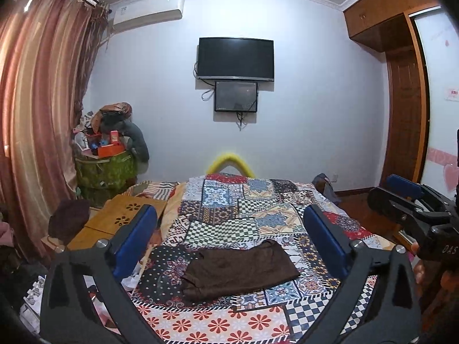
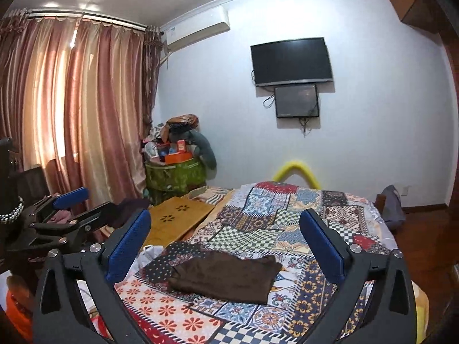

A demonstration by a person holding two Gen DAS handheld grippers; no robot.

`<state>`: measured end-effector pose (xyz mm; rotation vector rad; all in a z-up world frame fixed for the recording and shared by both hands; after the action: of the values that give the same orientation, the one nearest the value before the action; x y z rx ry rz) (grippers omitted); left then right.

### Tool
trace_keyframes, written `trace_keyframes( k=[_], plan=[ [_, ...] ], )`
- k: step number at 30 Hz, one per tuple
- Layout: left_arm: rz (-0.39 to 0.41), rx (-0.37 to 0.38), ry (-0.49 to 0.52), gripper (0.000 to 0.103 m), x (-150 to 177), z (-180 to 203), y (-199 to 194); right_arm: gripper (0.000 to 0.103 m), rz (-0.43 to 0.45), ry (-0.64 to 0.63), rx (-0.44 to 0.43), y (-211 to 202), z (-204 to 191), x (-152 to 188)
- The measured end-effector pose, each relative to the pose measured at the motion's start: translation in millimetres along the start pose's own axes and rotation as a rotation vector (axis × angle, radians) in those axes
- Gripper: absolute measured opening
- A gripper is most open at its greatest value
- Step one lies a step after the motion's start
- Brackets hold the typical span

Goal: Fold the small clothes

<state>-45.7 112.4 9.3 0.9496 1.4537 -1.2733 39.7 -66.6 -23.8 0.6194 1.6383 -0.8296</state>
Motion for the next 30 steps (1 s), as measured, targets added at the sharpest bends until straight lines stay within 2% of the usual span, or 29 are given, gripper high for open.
trace_keyframes(
  k=[30],
  plan=[
    [-0.011,0.035,-0.010,0.103,4,4,7,0.103,-0.013,0.001,0.007,-11,3,1]
  ],
)
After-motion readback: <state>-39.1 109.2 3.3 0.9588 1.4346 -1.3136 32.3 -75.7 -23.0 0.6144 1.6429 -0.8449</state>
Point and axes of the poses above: each gripper's, at about its wrist camera, not at the fingertips, and y roughly the way its jaws point, z to its right, x to its underside, the point moved 1 cm from there along y, roughly the way its jaws point, and after that the axes turned 2 degrees about -x, right-handed, at the moved point
